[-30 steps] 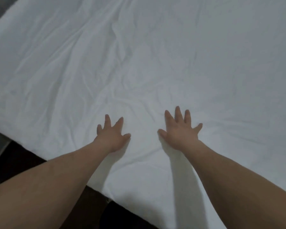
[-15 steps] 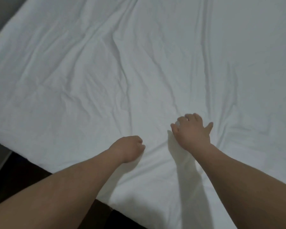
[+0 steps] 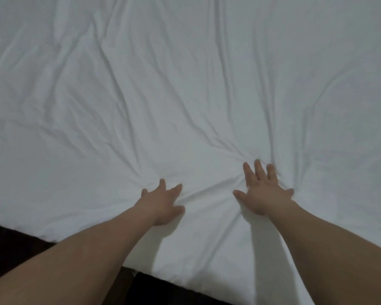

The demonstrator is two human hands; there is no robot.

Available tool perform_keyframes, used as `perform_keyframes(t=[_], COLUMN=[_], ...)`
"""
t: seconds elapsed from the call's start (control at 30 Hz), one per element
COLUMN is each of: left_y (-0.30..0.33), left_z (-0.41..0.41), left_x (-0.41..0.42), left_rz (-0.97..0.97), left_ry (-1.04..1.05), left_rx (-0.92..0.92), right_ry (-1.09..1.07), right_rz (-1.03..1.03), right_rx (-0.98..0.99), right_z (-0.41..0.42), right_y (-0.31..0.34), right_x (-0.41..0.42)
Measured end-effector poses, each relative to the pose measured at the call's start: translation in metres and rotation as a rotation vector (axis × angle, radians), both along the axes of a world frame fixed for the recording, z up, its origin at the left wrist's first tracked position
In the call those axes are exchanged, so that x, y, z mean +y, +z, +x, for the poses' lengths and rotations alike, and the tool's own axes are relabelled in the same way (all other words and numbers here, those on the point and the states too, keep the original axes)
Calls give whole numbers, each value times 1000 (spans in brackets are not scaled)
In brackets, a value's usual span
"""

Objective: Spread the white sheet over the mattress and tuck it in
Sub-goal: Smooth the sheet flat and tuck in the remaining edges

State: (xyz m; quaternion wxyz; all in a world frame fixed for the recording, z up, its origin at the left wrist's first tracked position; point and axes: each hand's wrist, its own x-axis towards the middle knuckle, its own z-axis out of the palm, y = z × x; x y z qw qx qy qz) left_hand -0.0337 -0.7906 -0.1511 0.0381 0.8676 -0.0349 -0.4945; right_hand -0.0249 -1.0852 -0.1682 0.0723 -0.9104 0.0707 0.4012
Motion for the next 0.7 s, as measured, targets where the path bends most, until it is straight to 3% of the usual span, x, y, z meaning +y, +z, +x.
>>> perform_keyframes(t=[0.17,0.23,0.33,0.43,0.47,0.53,0.7], left_y=[28,36,34,18,13,1,-26], left_z=[-9,-5,-3,-10,-13,-18,-25], left_x=[-54,-75,-124,-185,-202,-227,-250], left_rz=[-4,32,-2,-67,-54,-4,31], left_ry=[-69,-111,-93,-170,-185,-170,-190], left_rx=[94,-7,-230,-245,-244,-260,-332], right_ry=[-29,-60,-307,-621,-638,-541,-359], right_rz=[94,112,-34,-146,-190,-246,-162], right_rx=[36,-194,-552,-331,-244,-193,-314], right_z=[-31,-35,-49,-75,-84,-100,-113], right_y=[10,21,34,20,15,4,-16], right_x=[-49,-61,-98,-157,-174,-197,-224])
